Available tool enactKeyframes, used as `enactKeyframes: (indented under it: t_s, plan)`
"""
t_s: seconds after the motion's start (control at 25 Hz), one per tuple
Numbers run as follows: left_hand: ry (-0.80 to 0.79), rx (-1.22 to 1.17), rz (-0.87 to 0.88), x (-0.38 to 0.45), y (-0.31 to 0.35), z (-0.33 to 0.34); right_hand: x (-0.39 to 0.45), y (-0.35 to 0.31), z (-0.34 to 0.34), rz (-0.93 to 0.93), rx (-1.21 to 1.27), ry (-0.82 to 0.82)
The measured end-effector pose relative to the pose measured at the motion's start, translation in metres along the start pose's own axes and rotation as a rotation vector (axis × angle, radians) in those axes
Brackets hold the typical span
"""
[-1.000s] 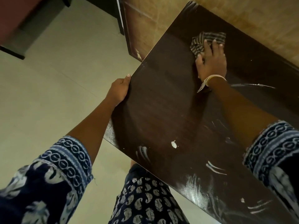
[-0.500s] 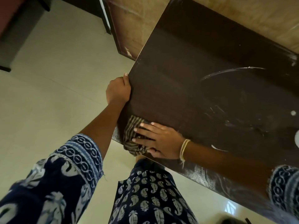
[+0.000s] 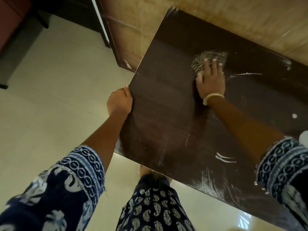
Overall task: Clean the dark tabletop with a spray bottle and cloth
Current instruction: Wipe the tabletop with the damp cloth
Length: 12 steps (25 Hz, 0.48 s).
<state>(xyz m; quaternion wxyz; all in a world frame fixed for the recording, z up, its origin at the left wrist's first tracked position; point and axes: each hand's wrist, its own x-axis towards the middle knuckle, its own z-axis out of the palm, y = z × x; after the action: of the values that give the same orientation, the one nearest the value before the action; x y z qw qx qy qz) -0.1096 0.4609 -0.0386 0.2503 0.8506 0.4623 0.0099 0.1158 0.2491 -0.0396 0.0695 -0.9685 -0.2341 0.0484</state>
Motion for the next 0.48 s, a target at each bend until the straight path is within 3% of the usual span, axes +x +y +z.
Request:
enactKeyframes:
  t_s: [0.24, 0.32, 0.4, 0.48]
  plan:
    - [0.019, 0.032, 0.036, 0.000, 0.000, 0.001, -0.194, -0.061, 0.015, -0.978, -0.034, -0.269]
    - [0.039, 0.050, 0.052, 0.001, -0.002, 0.003, -0.194, -0.048, 0.012, -1.296, -0.086, -0.379]
    - [0.057, 0.078, 0.051, 0.001, -0.002, 0.004, -0.147, -0.033, 0.008, -1.389, -0.127, -0.371]
    - [0.125, 0.125, 0.107, 0.001, 0.001, 0.005, -0.080, -0.015, 0.004, -1.234, -0.096, -0.275]
